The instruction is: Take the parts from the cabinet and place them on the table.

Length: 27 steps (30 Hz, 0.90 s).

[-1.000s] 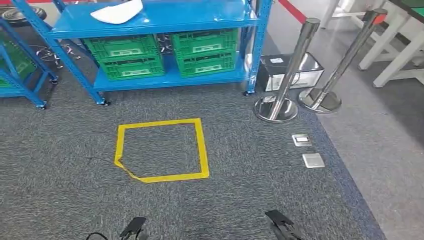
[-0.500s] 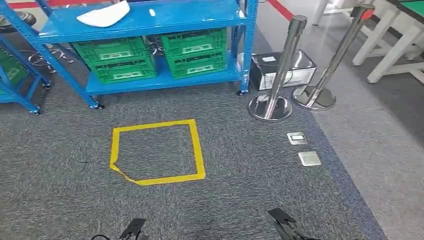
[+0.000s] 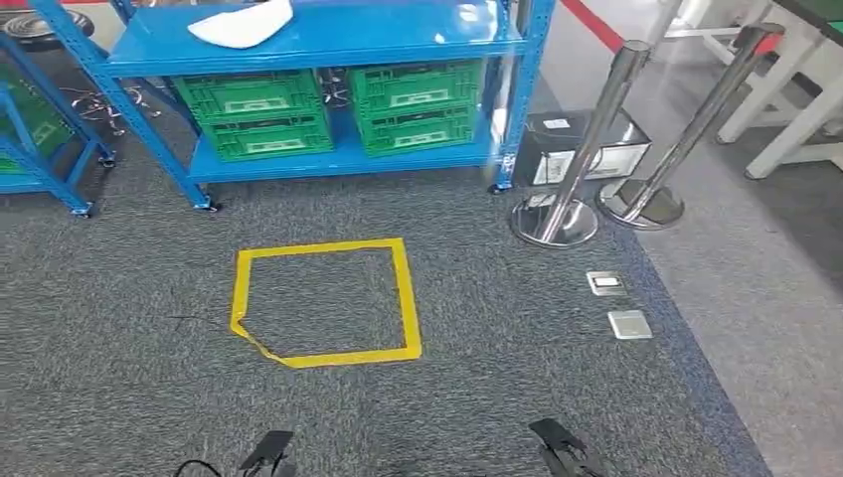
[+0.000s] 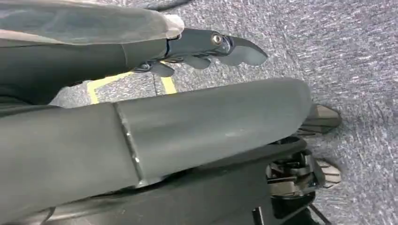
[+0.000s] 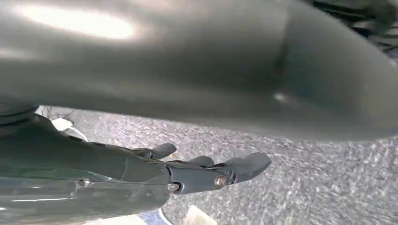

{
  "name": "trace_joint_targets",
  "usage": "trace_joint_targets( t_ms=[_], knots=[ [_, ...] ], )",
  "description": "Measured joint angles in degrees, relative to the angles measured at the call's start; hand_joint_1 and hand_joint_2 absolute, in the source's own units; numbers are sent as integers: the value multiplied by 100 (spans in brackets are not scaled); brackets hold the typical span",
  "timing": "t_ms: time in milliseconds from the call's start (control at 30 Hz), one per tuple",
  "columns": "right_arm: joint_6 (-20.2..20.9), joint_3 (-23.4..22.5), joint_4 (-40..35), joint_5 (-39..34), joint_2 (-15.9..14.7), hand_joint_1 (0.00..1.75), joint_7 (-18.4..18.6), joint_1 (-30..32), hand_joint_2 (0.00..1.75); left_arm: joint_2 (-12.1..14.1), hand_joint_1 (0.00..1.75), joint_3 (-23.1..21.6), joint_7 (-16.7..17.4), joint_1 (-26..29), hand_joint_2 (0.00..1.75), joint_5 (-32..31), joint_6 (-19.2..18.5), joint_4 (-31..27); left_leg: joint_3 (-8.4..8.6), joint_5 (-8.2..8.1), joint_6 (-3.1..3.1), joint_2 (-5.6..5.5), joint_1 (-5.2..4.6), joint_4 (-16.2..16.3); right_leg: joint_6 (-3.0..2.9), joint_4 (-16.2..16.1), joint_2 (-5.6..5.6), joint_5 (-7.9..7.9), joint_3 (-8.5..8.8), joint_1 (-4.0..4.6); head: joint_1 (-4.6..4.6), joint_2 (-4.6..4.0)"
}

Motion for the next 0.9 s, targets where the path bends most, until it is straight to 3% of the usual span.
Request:
trace_joint_targets(
  t_ms=[33,67,167,200,233,267,333,367,400,433,467,533,567,600,633,667,700,733,767,800,833,867,900],
  knots=[
    [-2,0,2,0,-2,0,0,-2,0,-9,0,0,0,3,0,0,0,0,15,-22,-15,0,3,1,-65,-472,-13,150,193,27,22,0],
    [-2,0,2,0,-20,0,0,-7,0,-20,0,0,0,-2,0,0,0,0,-11,-39,-44,3,-48,45,-96,-572,-33,98,241,57,13,0],
    [0,0,2,2,-20,0,4,14,0,-20,0,0,0,5,0,0,0,0,-23,-19,-117,5,4,21,-131,-572,2,109,214,87,20,0],
    [0,0,0,0,-15,0,2,10,0,-15,0,0,0,-5,0,0,0,0,-14,-39,-153,5,-36,28,-163,-629,-1,131,244,34,17,0],
    [2,0,-2,0,-11,0,0,4,0,-9,0,0,2,-4,0,0,2,0,-36,-117,-195,2,-7,143,-185,-669,-4,146,286,12,37,0],
    [0,-2,-2,0,-15,0,-2,-5,0,-11,0,0,0,-12,0,0,2,0,-178,-305,-228,7,8,443,-207,-682,-14,149,297,-2,-18,0],
    [-7,-2,-2,2,-18,0,0,-14,0,-9,0,0,0,-5,0,0,0,0,-679,-751,-295,7,67,1451,-216,-681,-18,146,294,-5,-77,0],
    [-2,-2,0,2,-17,0,0,-9,0,-9,0,0,0,5,0,0,0,0,-903,-874,-322,7,86,1860,-218,-680,-18,140,292,-7,-83,0],
    [7,0,0,2,-17,0,0,-4,0,-9,0,0,0,11,0,0,0,0,-1000,-844,-337,7,104,1988,-214,-679,-16,138,296,-13,-96,0],
    [7,0,0,0,-17,0,0,-1,0,-7,0,0,0,12,0,0,0,0,-949,-669,-348,8,121,1808,-204,-679,-12,131,304,-25,-112,0],
    [6,0,0,2,-17,0,0,-2,0,-2,0,0,0,8,0,0,0,0,-770,-413,-356,8,131,1399,-190,-677,-5,122,319,-40,-123,0],
    [4,0,-2,2,-17,0,0,-5,0,2,0,0,0,1,0,0,2,0,-211,112,-366,11,157,241,-140,-675,7,90,362,-61,-166,0],
    [4,0,-2,2,-17,0,0,-9,0,-2,0,0,0,-8,0,0,0,0,-121,80,-361,2,133,7,-95,-652,16,69,353,-19,-221,0],
    [4,0,-2,2,-17,0,0,-13,0,-2,0,0,0,-9,0,0,0,0,-132,98,-306,-22,126,12,-63,-665,29,71,353,-15,-208,0],
    [5,0,-2,2,-22,0,0,-14,0,-11,0,0,0,-2,0,2,0,0,-128,118,-292,-26,174,-23,-78,-629,28,21,341,13,-164,0],
    [4,0,0,2,-26,0,0,-7,0,-16,0,0,0,3,0,0,2,2,-122,98,-327,-23,158,-10,-260,-643,31,7,346,4,-127,0],
    [4,0,0,2,-26,0,2,-6,0,-13,0,0,0,5,0,0,0,2,-118,100,-322,-23,142,-10,-286,-645,26,25,355,7,-98,0],
    [4,0,0,2,-26,0,0,-9,0,-9,0,0,0,1,0,0,2,2,-125,79,-287,-24,105,18,-246,-685,28,54,366,-4,-77,0],
    [4,2,-2,2,-26,0,0,-14,0,2,0,0,0,-1,0,0,2,2,-139,66,-201,-32,72,41,-88,-733,21,76,394,-35,-64,0],
    [7,2,-2,2,-26,0,-2,-14,0,4,0,0,0,-1,0,0,2,2,-140,62,-170,-27,67,40,18,-765,25,89,406,-42,-63,0],
    [7,2,-2,2,-26,0,-2,-12,0,2,0,0,0,-2,0,0,2,0,-109,96,-117,-23,122,-28,63,-754,27,67,413,-46,-59,0],
    [7,2,-2,2,-26,0,-2,-8,0,-4,0,0,0,-2,0,0,2,0,-79,111,-92,-12,131,-65,69,-646,3,-11,391,-57,-42,0],
    [4,2,-2,2,-26,0,-2,-13,0,-2,0,0,0,-2,0,0,2,2,-68,111,-60,-5,131,-79,67,-323,-6,-222,230,-52,15,0]
  ],
)
